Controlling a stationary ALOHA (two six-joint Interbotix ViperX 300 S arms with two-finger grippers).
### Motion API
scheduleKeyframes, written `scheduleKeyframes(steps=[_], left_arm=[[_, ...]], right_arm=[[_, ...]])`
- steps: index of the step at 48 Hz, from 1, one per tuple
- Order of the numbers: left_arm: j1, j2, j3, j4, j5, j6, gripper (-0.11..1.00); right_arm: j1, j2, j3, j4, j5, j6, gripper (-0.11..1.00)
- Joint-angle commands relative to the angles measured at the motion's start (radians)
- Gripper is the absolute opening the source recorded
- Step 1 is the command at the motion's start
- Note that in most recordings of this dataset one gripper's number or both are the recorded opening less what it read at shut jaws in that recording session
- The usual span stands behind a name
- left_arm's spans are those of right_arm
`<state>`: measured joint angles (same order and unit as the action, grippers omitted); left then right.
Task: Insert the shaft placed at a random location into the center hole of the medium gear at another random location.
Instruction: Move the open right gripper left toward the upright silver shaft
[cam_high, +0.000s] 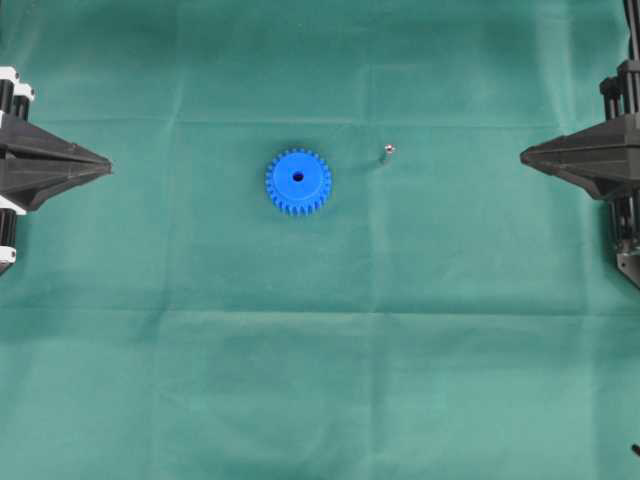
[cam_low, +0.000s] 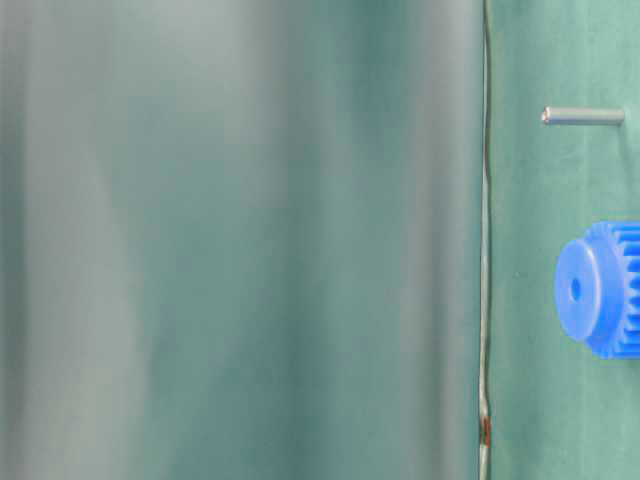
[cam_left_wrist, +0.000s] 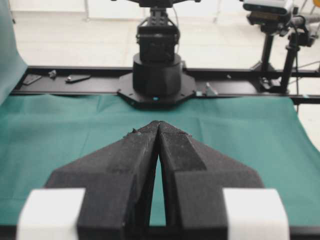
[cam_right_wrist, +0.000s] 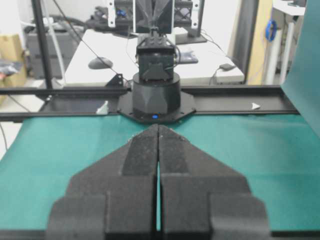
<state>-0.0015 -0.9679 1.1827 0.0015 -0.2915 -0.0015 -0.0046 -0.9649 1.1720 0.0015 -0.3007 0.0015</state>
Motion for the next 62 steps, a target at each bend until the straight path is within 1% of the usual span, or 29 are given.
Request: scheduleKeyframes(steps=[1, 16, 28, 30, 33, 37, 42, 44, 45, 47, 51, 56, 62], left_arm=[[-0.002, 0.015, -0.026, 0.011, -0.006, -0.005, 0.00], [0.000, 0.014, -0.025, 0.011, -0.006, -0.005, 0.00], [-0.002, 0.015, -0.025, 0.012, -0.008, -0.005, 0.00], [0.000, 0.015, -0.025, 0.011, -0.006, -0.005, 0.00], [-0.002, 0.015, -0.023, 0.011, -0.006, -0.005, 0.00], [0.002, 0.015, -0.021, 0.012, -0.006, -0.003, 0.00], [0.002, 0.015, -0.021, 0.012, -0.006, -0.005, 0.00], [0.002, 0.015, -0.020, 0.012, -0.006, -0.005, 0.00], [0.002, 0.015, -0.020, 0.012, -0.006, -0.005, 0.00], [0.002, 0.015, -0.020, 0.011, -0.006, -0.005, 0.00], [0.003, 0.015, -0.020, 0.012, -0.006, -0.005, 0.00], [0.005, 0.015, -0.018, 0.011, -0.005, -0.005, 0.00], [0.005, 0.015, -0.018, 0.012, -0.003, -0.005, 0.00]], right_arm=[[-0.005, 0.017, -0.012, -0.002, 0.005, -0.009, 0.01], [-0.069, 0.110, -0.012, 0.000, 0.009, -0.008, 0.01], [-0.140, 0.270, -0.009, 0.000, -0.006, -0.008, 0.02], [-0.149, 0.316, -0.015, 0.000, -0.021, -0.008, 0.07], [-0.163, 0.380, -0.021, 0.000, -0.051, -0.008, 0.20], [-0.189, 0.474, -0.032, 0.000, -0.098, -0.009, 0.43], [-0.218, 0.607, -0.048, -0.002, -0.186, -0.023, 0.75], [-0.222, 0.657, -0.051, -0.002, -0.224, -0.031, 0.84], [-0.225, 0.680, -0.052, 0.000, -0.245, -0.034, 0.88], [-0.232, 0.723, -0.055, 0.000, -0.281, -0.038, 0.88], [-0.244, 0.804, -0.058, 0.005, -0.354, -0.041, 0.82], [-0.256, 0.896, -0.066, 0.014, -0.422, -0.041, 0.82], [-0.259, 0.986, -0.083, 0.021, -0.476, -0.041, 0.82]])
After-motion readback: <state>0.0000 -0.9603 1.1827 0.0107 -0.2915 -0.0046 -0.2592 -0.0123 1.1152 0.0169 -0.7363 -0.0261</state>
